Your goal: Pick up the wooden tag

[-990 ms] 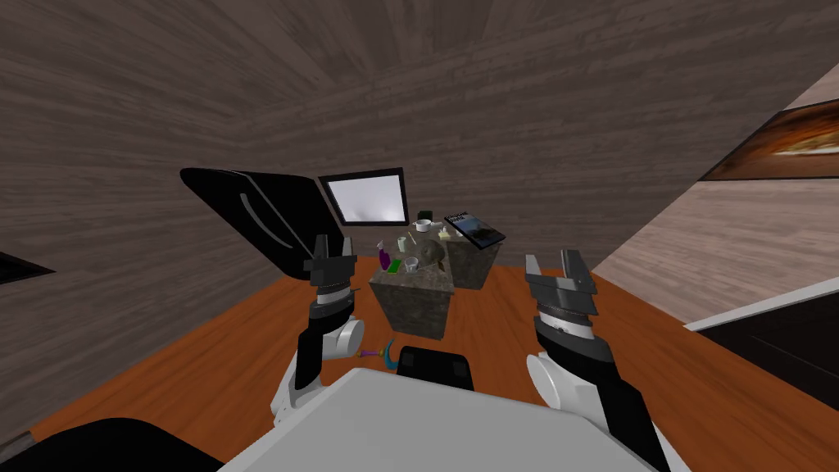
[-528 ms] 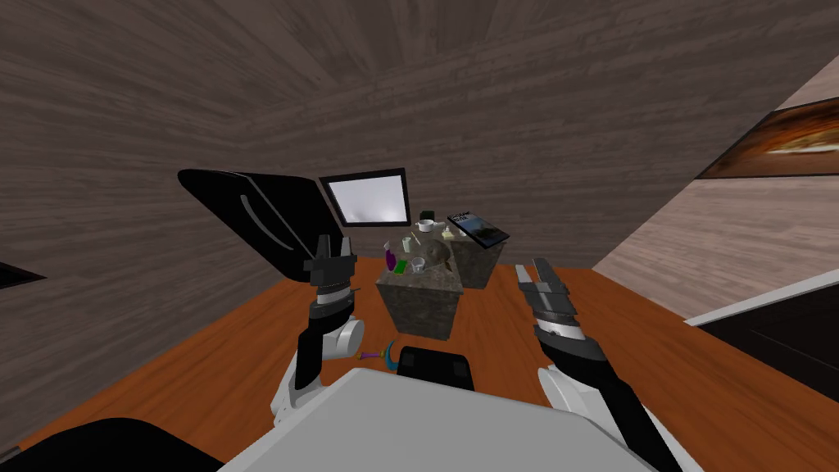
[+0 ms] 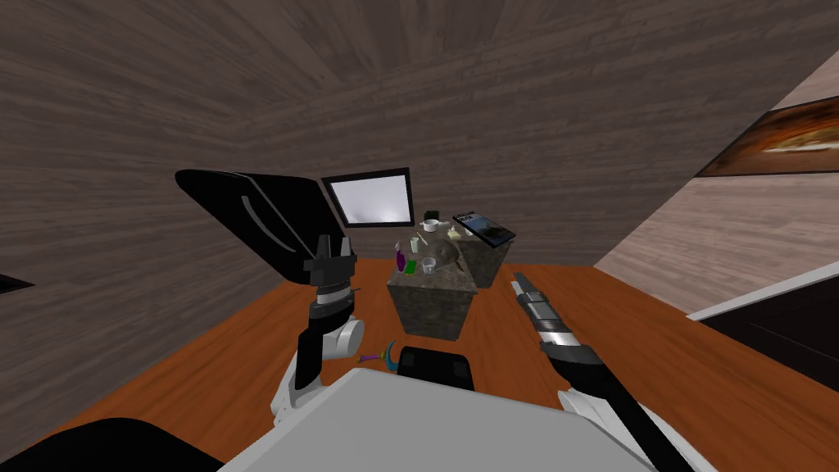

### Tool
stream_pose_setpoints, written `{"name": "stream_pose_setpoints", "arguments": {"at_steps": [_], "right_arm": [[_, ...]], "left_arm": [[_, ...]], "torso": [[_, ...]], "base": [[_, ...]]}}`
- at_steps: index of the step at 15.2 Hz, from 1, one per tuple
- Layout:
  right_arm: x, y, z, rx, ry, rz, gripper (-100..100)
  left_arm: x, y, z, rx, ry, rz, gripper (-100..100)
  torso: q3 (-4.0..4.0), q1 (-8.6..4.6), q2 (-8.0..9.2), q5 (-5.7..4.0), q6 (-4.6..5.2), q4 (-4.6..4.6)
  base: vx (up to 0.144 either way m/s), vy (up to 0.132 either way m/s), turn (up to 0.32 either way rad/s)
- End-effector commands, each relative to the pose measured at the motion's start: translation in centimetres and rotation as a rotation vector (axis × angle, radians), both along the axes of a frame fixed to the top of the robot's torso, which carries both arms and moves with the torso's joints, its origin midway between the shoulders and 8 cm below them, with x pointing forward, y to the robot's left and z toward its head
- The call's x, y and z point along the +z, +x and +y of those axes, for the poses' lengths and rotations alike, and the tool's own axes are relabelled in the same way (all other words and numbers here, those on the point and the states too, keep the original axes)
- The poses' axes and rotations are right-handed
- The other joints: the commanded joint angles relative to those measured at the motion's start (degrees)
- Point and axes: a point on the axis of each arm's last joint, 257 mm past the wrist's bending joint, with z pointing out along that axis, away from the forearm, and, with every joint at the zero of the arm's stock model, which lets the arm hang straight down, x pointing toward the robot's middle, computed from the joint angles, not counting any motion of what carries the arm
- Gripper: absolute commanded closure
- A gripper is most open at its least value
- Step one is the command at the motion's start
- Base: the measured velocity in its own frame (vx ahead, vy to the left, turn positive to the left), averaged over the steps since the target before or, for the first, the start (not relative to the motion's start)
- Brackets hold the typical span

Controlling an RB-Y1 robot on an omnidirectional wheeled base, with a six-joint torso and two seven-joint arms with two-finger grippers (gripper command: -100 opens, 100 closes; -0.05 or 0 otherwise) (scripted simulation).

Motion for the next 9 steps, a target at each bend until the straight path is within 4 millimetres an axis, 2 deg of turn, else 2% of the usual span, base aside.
{"name": "stream_pose_setpoints", "arguments": {"at_steps": [1,3,4,5,6,8,9], "right_arm": [[-3.5,0.1,-1.1,-0.015,-0.075,0.103,-100],[-3.5,0.2,-1.1,-0.002,-0.096,0.108,-100],[-6.1,-0.1,-2.2,-0.016,-0.148,0.184,-100],[-6.1,0.0,-2.2,-0.008,-0.163,0.187,-100],[-8.7,-0.4,-3.4,-0.025,-0.211,0.262,-100],[-8.6,-0.4,-3.5,-0.013,-0.233,0.266,-100],[-11.2,-1.0,-4.9,-0.026,-0.293,0.344,-100]], "left_arm": [[0.0,0.0,0.0,0.0,0.0,0.0,0],[0.0,0.0,0.0,0.0,0.0,0.0,0],[0.0,0.0,0.0,0.0,0.0,0.0,0],[0.0,0.0,0.0,0.0,0.0,0.0,0],[0.0,0.0,0.0,0.0,0.0,0.0,0],[0.0,0.0,0.0,0.0,0.0,0.0,0],[0.0,0.0,0.0,0.0,0.0,0.0,0]], "torso": [[0.0,0.0,0.0,0.0,0.0,0.0],[-0.03,0.12,-0.04,0.04,0.0,-0.01],[-0.03,-0.07,-0.04,0.01,0.0,-0.02],[-0.02,-0.08,-0.01,-0.01,0.01,-0.02],[-0.01,-0.07,0.0,-0.01,0.0,-0.01],[-0.03,0.08,-0.05,0.03,0.01,-0.02],[-0.03,-0.09,-0.04,0.01,0.0,-0.01]], "base": [[0.022,0.263,-0.02],[0.013,0.2,-0.023],[0.005,0.189,0.007],[-0.003,0.203,-0.015],[0.012,0.246,-0.013],[0.018,0.203,-0.02],[-0.008,0.167,0.003]]}}
